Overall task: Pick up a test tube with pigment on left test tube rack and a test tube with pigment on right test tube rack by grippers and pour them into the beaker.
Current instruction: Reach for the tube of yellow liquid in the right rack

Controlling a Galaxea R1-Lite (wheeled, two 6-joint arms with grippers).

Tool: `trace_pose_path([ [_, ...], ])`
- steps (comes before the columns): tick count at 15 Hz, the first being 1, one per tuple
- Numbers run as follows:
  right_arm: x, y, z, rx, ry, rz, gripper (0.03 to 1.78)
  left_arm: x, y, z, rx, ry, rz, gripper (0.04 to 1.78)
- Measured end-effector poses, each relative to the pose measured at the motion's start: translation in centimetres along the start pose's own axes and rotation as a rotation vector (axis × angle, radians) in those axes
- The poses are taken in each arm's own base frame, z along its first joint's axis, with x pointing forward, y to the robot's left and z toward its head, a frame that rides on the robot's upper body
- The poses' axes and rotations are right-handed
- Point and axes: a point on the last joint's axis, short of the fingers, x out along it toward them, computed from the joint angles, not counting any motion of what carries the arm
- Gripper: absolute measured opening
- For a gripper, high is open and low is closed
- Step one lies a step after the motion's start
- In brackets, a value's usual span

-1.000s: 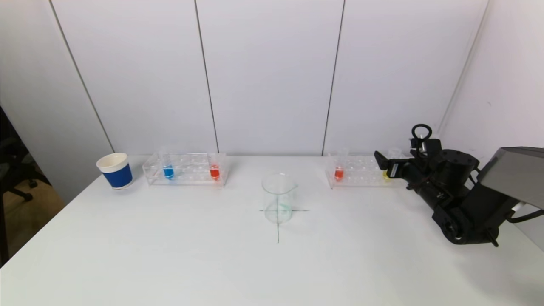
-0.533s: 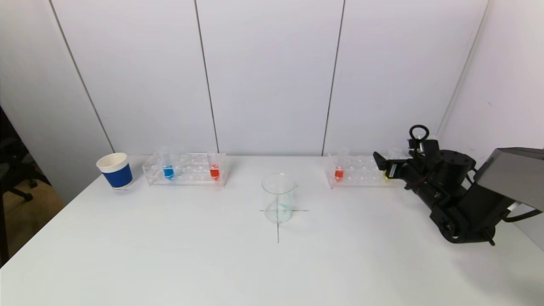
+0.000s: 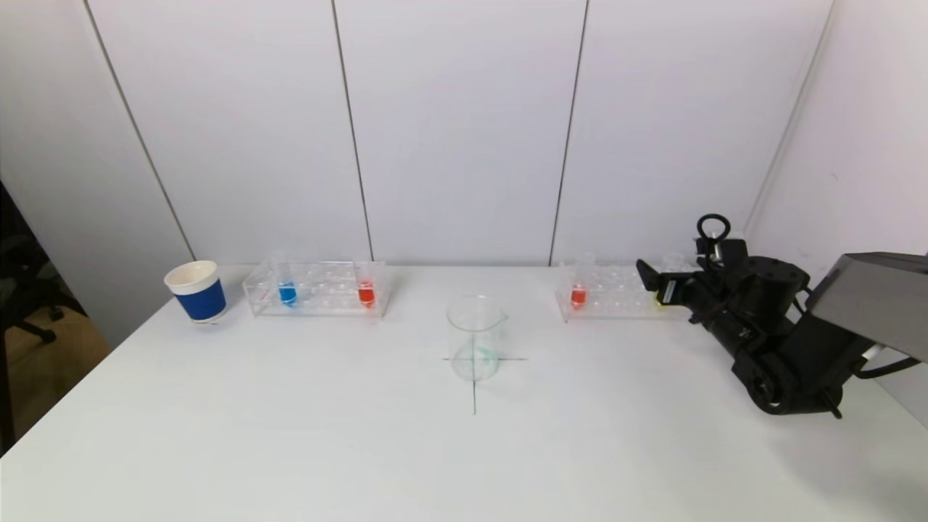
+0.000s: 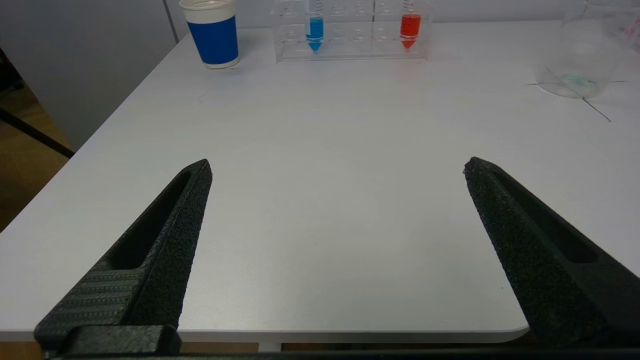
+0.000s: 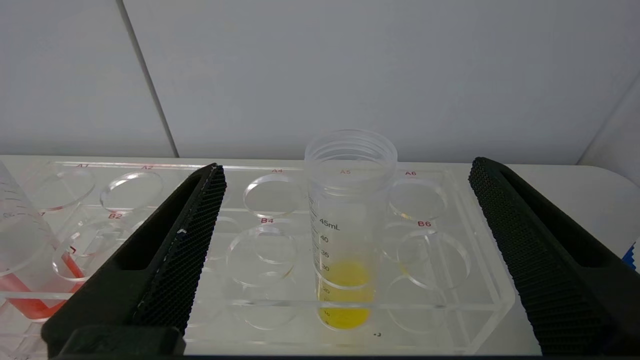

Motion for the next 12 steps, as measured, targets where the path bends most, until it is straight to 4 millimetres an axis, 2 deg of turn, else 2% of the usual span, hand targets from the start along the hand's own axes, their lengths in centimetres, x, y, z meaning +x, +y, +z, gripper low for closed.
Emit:
trace_pose_path([
  [12,0.0,-0.25,-0.08,0.0,0.001,-0.007,1.77,0.0,0.0,0.0,0.0,0.0,0.0,1.76],
])
